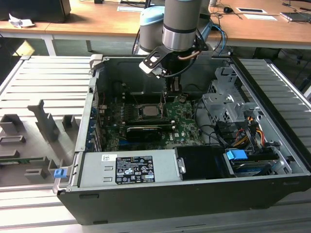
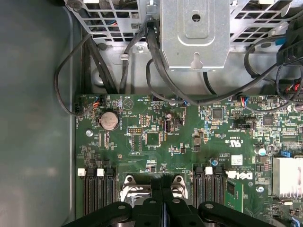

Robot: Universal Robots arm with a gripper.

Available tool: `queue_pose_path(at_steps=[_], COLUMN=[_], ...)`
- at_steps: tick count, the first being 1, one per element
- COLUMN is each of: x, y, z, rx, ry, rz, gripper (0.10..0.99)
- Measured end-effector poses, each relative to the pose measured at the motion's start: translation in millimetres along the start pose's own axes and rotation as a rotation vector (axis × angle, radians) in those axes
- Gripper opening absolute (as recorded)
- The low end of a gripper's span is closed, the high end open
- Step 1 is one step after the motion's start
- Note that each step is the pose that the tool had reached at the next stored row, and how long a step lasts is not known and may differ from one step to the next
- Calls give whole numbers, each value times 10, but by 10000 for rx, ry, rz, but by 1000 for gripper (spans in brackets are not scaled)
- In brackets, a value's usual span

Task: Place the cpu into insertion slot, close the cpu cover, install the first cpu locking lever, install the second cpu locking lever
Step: 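Close the cpu cover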

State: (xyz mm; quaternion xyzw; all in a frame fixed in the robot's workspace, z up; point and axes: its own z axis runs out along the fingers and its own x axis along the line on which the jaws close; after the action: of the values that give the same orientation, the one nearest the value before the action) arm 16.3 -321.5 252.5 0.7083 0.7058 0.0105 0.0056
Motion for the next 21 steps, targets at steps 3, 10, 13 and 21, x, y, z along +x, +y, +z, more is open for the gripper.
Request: queue_pose_path(at_steps=[3,10,13,21], x=[0,0,0,0], y=[-10,-42,-57,-94], z=[0,-1,-1,2], rx=[0,1,1,0], ry=[0,0,0,0], rz=[0,-2,-1,0], gripper=[106,106,106,106])
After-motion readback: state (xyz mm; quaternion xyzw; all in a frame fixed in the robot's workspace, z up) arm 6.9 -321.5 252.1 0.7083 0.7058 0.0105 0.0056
